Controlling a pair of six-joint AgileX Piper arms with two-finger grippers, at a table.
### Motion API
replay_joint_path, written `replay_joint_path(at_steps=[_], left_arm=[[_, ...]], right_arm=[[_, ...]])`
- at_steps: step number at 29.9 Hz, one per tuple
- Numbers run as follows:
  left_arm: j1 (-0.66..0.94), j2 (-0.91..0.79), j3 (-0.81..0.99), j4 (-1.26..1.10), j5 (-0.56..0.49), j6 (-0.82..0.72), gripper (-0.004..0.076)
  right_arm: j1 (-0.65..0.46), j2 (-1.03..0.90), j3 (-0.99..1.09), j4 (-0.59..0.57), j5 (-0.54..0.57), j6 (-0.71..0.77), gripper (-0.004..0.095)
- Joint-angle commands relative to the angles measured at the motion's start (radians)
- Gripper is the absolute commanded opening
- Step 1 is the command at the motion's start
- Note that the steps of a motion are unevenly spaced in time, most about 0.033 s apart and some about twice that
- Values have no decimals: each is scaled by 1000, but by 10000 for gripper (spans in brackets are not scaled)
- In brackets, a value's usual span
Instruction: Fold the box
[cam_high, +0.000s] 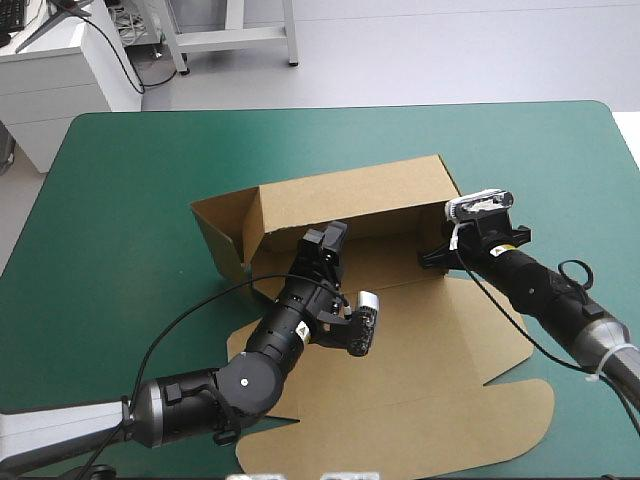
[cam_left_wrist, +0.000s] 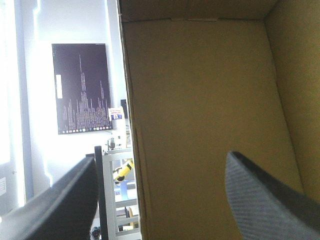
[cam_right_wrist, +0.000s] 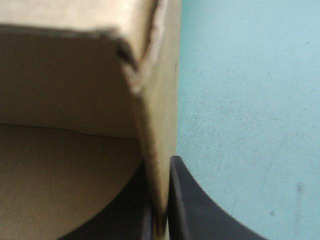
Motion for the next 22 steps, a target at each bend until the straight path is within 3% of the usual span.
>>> replay_joint_path(at_steps=[1, 4, 7, 10, 14, 18, 22], left_arm=[[-21, -28, -25, 29, 61, -13, 492], [-22, -28, -25, -34, 59, -27, 353], [-18, -28, -27, -148, 59, 17, 17], [-4, -28, -57, -335, 51, 192, 13], [86, -28, -196, -777, 76, 492, 14], [240, -28, -389, -1337, 219, 818, 14], [425, -28, -562, -1692, 391, 949, 14]], right_arm=[[-24, 3, -70, 29, -51, 11, 0], [-25, 12, -79, 29, -46, 2, 0], [-25, 12, -81, 29, -46, 2, 0], [-25, 14, -81, 29, -46, 2, 0], [-25, 14, -81, 29, -19, 4, 0], [-25, 14, -81, 25, -1, 2, 0], [-25, 14, -81, 25, 11, 2, -13]])
